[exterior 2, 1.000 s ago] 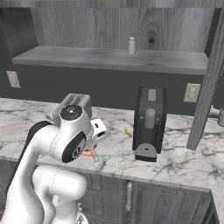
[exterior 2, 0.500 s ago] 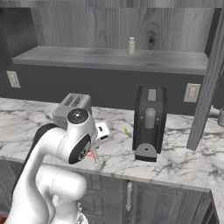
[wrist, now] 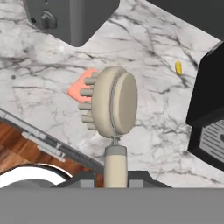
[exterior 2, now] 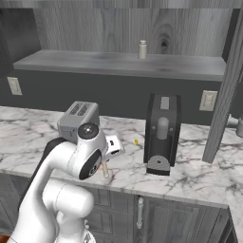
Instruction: Pick the bar soap and dish brush from the cabinet and place them on the counter.
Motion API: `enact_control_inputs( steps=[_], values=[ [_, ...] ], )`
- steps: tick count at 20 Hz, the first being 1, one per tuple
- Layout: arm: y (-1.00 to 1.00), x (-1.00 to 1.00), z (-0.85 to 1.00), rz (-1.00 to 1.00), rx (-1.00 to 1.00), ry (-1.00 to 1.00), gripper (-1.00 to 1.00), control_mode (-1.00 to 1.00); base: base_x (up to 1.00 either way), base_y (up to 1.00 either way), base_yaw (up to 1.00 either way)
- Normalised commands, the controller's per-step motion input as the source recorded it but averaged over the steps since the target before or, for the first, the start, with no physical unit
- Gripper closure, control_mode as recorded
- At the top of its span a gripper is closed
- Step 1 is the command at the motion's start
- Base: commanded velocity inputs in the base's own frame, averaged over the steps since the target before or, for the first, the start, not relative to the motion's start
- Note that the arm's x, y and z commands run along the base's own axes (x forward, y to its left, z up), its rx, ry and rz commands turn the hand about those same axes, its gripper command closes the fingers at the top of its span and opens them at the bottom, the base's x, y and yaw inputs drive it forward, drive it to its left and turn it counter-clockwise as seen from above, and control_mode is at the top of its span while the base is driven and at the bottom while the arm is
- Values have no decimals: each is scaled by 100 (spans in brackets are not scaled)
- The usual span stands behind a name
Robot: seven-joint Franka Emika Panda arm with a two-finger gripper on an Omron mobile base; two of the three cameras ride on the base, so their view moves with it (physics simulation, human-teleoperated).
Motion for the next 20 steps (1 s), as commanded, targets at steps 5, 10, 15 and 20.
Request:
enact_control_inputs(
  steps=[5,10,15,20],
  values=[
    [7,28,-43,-7,0,-8,100,-100,0,0,0],
    [1,27,-42,-6,0,-11,100,-100,0,0,0],
    [0,27,-39,-6,0,-9,100,-100,0,0,0],
    [0,29,-31,-6,0,-6,100,-100,0,0,0]
  ],
)
